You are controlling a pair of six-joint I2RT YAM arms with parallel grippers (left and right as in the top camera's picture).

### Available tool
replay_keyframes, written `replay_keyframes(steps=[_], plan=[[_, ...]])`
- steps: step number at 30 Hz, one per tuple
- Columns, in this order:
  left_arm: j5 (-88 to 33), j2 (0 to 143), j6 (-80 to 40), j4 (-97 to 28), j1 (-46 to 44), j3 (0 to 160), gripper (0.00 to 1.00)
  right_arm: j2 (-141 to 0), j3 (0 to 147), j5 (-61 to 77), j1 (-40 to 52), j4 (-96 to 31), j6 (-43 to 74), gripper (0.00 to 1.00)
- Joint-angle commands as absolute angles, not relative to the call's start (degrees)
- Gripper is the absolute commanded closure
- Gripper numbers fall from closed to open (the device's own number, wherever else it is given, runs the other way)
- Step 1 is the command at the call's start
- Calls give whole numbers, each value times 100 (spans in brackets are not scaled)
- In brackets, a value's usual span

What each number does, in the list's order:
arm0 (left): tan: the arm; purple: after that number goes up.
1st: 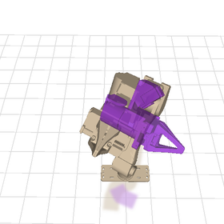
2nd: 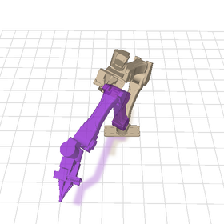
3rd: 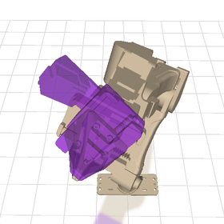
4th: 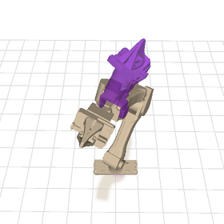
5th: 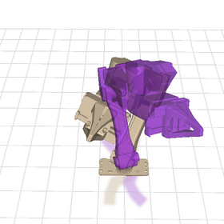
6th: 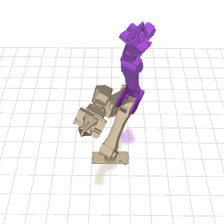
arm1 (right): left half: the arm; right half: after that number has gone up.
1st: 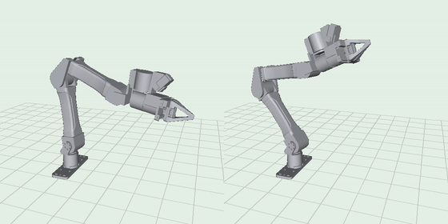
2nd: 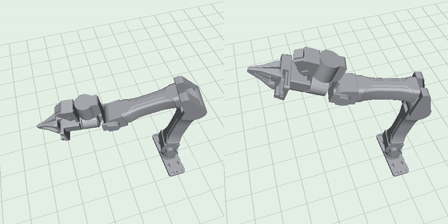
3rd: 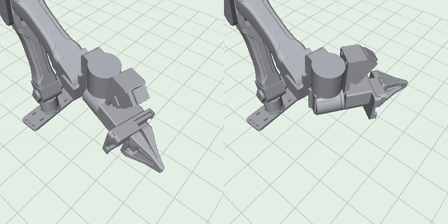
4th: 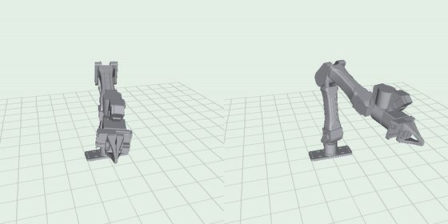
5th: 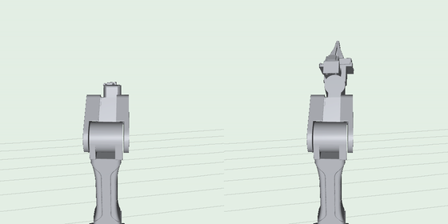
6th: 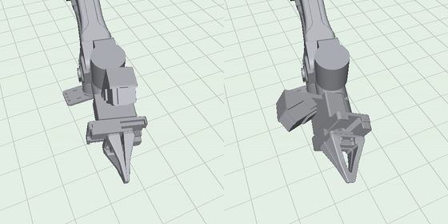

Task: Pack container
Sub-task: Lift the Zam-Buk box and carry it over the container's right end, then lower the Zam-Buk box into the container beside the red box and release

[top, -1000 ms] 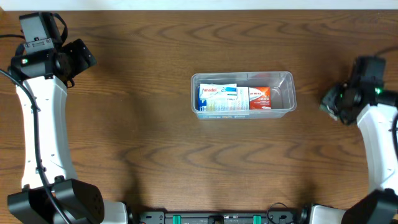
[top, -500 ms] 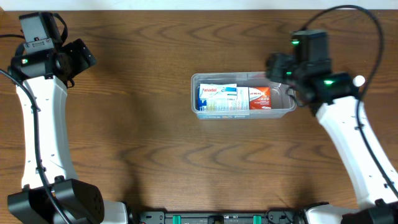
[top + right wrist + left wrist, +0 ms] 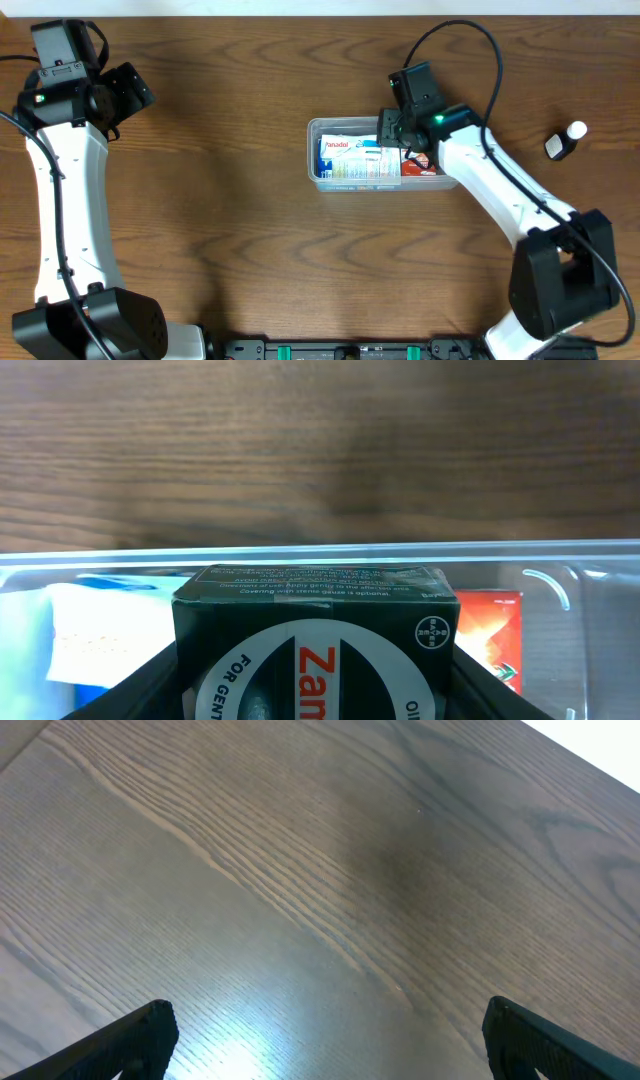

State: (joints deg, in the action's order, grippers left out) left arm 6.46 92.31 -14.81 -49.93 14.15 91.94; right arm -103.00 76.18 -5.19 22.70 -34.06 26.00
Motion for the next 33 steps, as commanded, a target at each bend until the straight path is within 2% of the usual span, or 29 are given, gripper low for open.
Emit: replay_keyframes(steps=[1,29,32,33], plan=[[733,9238,-1448,-5009,1433,9216,2,-10438,7714,-663,2257,-3402,2464,47],[733,9238,-1448,-5009,1433,9216,2,-10661,7706,-941,2252,-3603,2353,45],[731,9238,-1448,-5009,1433,9216,2,-10663,7706,-934,2252,-3597,2355,41],[733,9238,-1448,-5009,1435,9216,2,-10663,7706,-904,2252,-3597,2355,36]])
